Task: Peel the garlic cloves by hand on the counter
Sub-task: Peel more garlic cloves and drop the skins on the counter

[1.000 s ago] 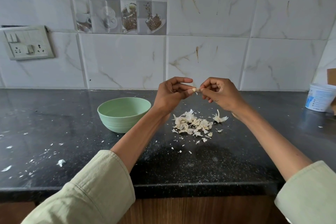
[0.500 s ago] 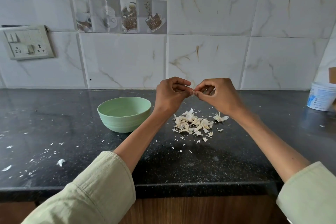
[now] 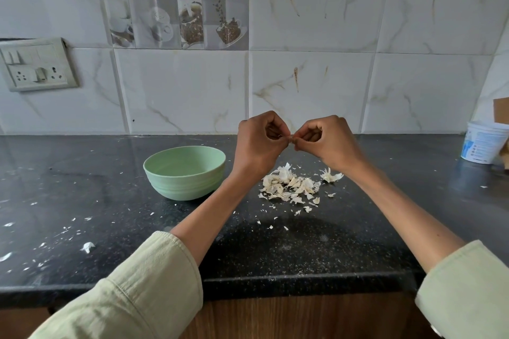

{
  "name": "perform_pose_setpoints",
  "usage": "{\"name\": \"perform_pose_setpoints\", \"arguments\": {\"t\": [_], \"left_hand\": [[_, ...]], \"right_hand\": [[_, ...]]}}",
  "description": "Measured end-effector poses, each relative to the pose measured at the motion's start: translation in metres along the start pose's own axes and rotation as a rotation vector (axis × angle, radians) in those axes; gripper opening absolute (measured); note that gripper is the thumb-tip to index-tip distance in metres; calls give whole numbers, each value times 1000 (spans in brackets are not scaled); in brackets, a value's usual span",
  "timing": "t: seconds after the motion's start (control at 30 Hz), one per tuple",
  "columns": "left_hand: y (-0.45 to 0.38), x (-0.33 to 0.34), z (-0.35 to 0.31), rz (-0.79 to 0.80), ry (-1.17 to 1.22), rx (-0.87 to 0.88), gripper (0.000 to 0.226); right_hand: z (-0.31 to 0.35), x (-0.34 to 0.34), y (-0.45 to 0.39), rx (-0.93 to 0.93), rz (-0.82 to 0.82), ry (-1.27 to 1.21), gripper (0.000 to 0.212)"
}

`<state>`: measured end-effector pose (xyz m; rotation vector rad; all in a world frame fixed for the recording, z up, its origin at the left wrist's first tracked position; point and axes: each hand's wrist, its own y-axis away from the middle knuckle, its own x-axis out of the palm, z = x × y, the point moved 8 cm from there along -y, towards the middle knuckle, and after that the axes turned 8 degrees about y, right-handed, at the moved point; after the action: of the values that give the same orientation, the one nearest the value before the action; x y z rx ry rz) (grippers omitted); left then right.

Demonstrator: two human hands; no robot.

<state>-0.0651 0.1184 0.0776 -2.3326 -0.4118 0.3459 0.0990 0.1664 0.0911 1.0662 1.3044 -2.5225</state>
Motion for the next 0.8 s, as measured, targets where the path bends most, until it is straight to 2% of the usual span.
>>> {"name": "perform_pose_setpoints", "arguments": {"t": [0.43, 0.8], "left_hand": [[4, -2, -1, -43, 121, -23, 19], [1, 0, 8, 44, 140, -139, 31]], "right_hand": [[4, 0, 1, 4, -46, 72, 7], [5, 1, 1, -17, -18, 88, 12]]}}
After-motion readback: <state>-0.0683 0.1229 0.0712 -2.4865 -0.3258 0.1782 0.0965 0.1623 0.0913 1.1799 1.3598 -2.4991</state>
